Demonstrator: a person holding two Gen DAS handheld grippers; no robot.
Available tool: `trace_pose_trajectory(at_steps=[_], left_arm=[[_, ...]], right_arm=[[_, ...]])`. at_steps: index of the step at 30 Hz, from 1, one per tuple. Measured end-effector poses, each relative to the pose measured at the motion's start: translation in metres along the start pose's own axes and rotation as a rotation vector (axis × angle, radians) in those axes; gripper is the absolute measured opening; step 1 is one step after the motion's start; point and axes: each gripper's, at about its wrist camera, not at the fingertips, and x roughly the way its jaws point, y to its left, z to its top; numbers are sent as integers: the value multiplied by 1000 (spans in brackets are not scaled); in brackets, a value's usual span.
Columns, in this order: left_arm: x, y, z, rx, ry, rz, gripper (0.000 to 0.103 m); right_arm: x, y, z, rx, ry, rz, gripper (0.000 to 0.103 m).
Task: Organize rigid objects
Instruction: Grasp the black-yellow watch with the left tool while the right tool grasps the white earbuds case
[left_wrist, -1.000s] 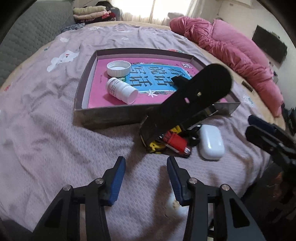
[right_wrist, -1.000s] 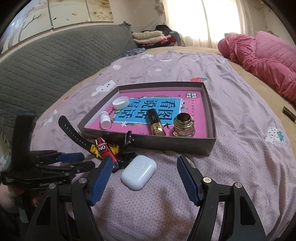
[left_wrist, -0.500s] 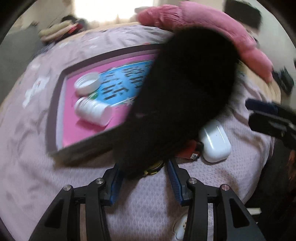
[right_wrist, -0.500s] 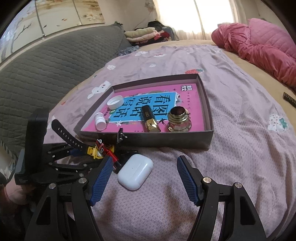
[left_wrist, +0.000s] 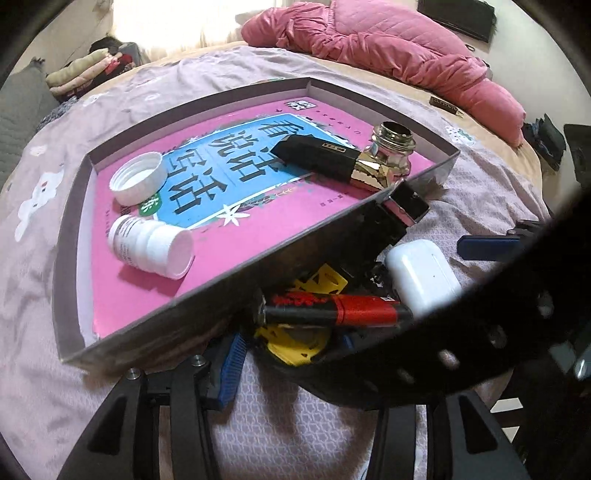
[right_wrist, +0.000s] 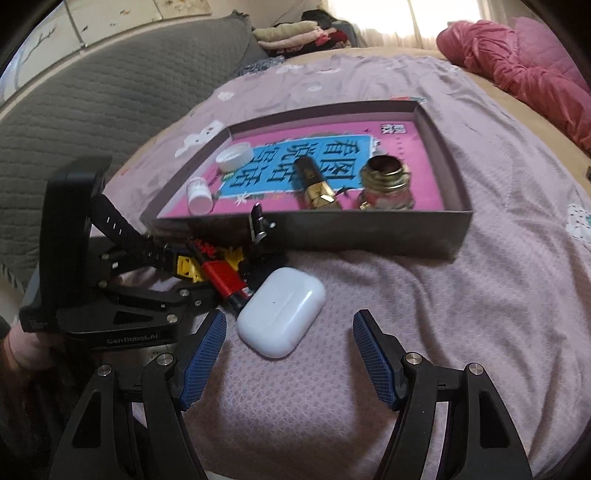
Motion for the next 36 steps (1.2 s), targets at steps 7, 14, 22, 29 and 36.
trace_pose_trajectory(at_steps=[7, 14, 22, 29, 36], left_arm=[[3, -2, 1, 21, -17, -8, 49], [5, 2, 1, -8, -23, -15, 49], [2, 9, 0, -63, -31, -31, 40], [0, 13, -3, -118, -35, -49, 37], [-8, 13, -8, -166, -18, -35, 37]], right_arm=[[16, 6, -1, -19, 36, 0, 73], [24, 10, 0, -40, 32, -30, 73], [34, 24, -1, -170, 21, -168, 73], [18, -2, -1, -80, 19, -170, 67], [13, -10, -2, -21, 20, -185, 65]])
